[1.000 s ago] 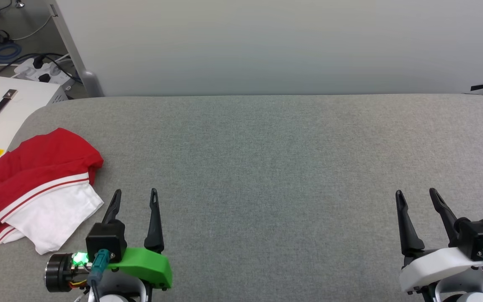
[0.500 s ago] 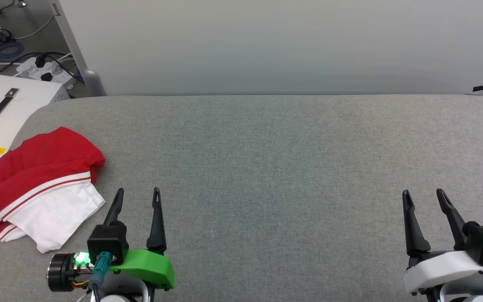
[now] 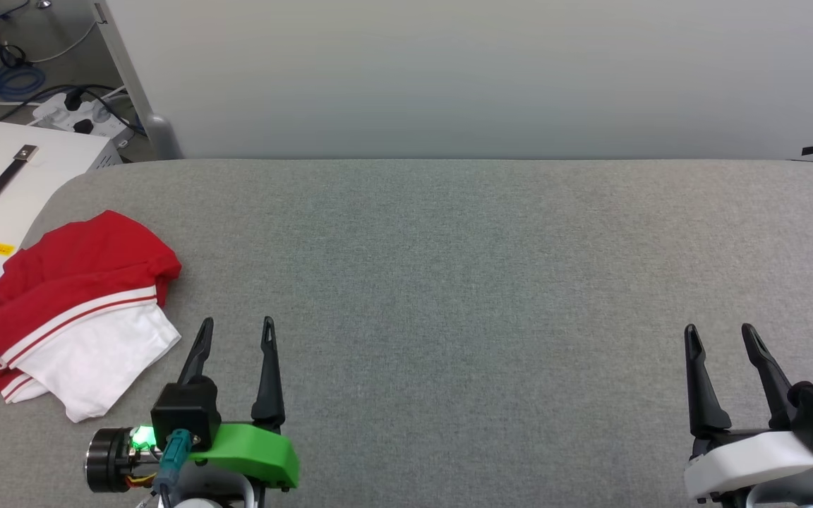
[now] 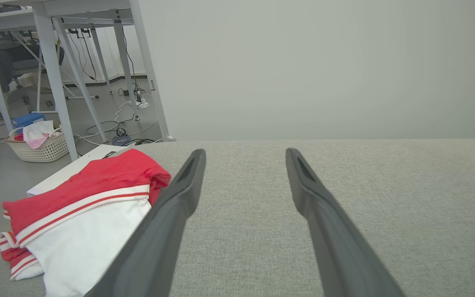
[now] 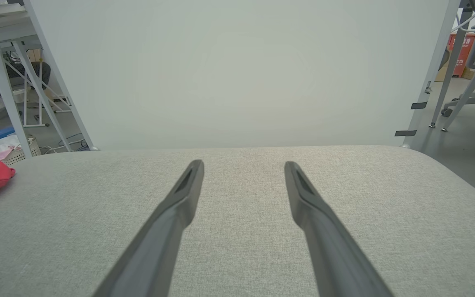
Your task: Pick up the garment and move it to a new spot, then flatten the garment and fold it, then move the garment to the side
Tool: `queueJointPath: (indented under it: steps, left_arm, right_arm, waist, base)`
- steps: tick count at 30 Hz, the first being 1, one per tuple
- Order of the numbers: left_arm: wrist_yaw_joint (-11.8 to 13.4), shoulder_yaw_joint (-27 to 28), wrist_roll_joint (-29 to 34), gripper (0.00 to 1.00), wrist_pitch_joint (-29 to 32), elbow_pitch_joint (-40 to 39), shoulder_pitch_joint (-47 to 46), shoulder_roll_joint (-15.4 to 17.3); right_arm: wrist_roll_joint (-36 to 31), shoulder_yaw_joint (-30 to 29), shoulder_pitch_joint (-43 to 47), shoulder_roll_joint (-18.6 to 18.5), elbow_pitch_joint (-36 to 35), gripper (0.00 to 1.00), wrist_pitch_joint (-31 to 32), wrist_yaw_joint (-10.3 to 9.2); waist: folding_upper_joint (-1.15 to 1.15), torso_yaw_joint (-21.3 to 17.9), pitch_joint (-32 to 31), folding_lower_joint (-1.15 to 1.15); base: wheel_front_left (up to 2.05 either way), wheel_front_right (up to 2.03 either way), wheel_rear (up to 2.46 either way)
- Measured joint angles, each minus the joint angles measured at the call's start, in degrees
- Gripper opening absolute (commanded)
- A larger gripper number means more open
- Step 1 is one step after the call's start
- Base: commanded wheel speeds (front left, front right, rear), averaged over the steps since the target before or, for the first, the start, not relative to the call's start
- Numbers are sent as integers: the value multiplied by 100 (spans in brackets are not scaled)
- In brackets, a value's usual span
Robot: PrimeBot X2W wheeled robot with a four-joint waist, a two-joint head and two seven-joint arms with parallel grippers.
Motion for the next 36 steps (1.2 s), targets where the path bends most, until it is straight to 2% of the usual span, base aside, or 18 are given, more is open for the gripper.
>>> queueJointPath:
  steps: [36]
  left_arm:
    - [144, -168, -42, 100, -412, 119, 68, -2]
  right_arm:
    - [294, -96, 213, 0, -19, 100, -431, -1]
  waist:
    - [0, 264, -27, 0]
  base:
    - [0, 0, 0]
